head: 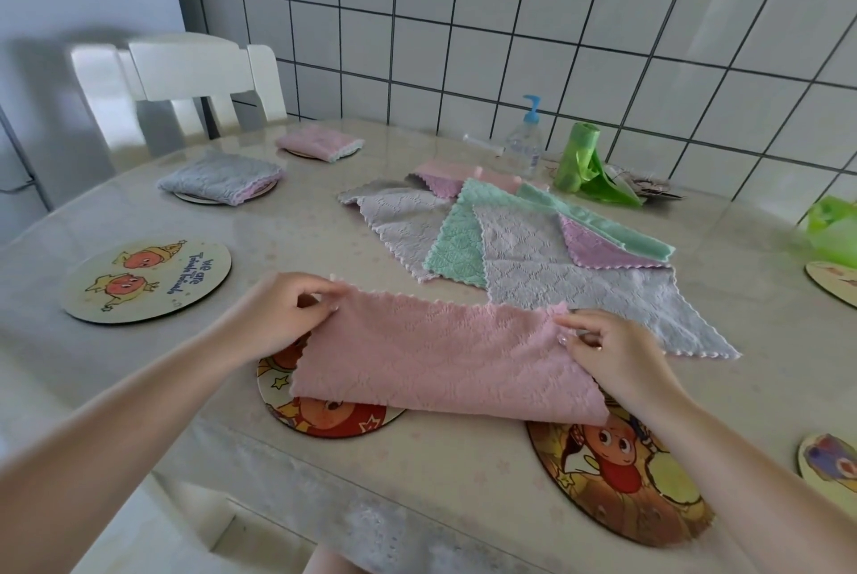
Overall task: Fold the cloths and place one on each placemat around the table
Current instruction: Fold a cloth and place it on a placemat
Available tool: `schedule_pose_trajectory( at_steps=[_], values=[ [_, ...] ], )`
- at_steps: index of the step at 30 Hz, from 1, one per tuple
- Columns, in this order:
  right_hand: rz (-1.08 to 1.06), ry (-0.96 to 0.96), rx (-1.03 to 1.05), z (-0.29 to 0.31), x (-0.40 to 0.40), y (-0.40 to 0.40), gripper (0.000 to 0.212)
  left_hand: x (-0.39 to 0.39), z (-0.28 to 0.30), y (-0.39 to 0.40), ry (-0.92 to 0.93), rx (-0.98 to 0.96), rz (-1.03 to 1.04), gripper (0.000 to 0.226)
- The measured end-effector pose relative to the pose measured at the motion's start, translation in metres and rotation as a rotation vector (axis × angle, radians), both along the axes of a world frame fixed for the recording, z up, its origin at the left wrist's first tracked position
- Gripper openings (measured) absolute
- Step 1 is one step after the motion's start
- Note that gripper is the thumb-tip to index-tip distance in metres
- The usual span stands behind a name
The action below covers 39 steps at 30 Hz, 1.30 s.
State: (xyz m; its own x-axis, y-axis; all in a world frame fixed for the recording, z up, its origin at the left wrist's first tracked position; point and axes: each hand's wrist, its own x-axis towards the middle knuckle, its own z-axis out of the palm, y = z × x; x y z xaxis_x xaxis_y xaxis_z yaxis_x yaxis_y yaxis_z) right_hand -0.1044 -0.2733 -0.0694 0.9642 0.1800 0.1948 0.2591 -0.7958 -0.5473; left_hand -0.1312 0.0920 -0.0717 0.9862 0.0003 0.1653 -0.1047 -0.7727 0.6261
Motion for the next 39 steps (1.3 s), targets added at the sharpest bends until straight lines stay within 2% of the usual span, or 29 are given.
schedule_pose_trajectory(
  at_steps=[6, 10, 12, 17, 19, 21, 26, 29, 32, 36, 39],
  values=[
    [-0.004, 0.063, -0.136, 0.004, 0.004, 0.001, 0.032, 0.004, -0.002, 0.001, 0.018, 0.165, -0.057, 0.029],
    [-0.060, -0.007, -0.149, 0.011, -0.006, 0.017, 0.042, -0.007, 0.002, -0.009, -0.026, 0.273, 0.060, 0.041],
    [0.015, -0.037, -0.253, 0.015, -0.014, 0.036, 0.047, -0.014, 0.006, -0.028, -0.036, 0.291, 0.011, 0.044],
    [0.188, 0.022, -0.557, 0.008, -0.021, 0.091, 0.062, -0.019, -0.006, -0.087, -0.049, 0.563, -0.186, 0.059],
    [0.212, 0.052, -0.575, -0.001, -0.023, 0.099, 0.066, -0.020, -0.010, -0.093, -0.101, 0.584, -0.200, 0.077],
    [0.210, 0.070, -0.571, -0.008, -0.025, 0.096, 0.070, -0.019, -0.013, -0.090, -0.066, 0.623, -0.195, 0.088],
    [0.204, 0.053, -0.642, -0.005, -0.023, 0.072, 0.095, -0.020, -0.011, -0.072, 0.036, 0.657, -0.213, 0.093],
    [0.171, 0.076, -0.658, -0.005, -0.021, 0.058, 0.090, -0.022, -0.010, -0.058, 0.056, 0.680, -0.229, 0.103],
    [0.131, 0.089, -0.668, -0.004, -0.021, 0.041, 0.082, -0.025, -0.012, -0.041, 0.050, 0.644, -0.280, 0.100],
    [0.087, 0.101, -0.677, -0.003, -0.020, 0.023, 0.084, -0.032, -0.012, -0.020, 0.013, 0.639, -0.308, 0.089],
    [0.133, 0.015, -0.658, 0.001, -0.014, 0.026, 0.068, -0.042, -0.006, -0.026, -0.215, 0.577, -0.332, 0.062]
  ],
)
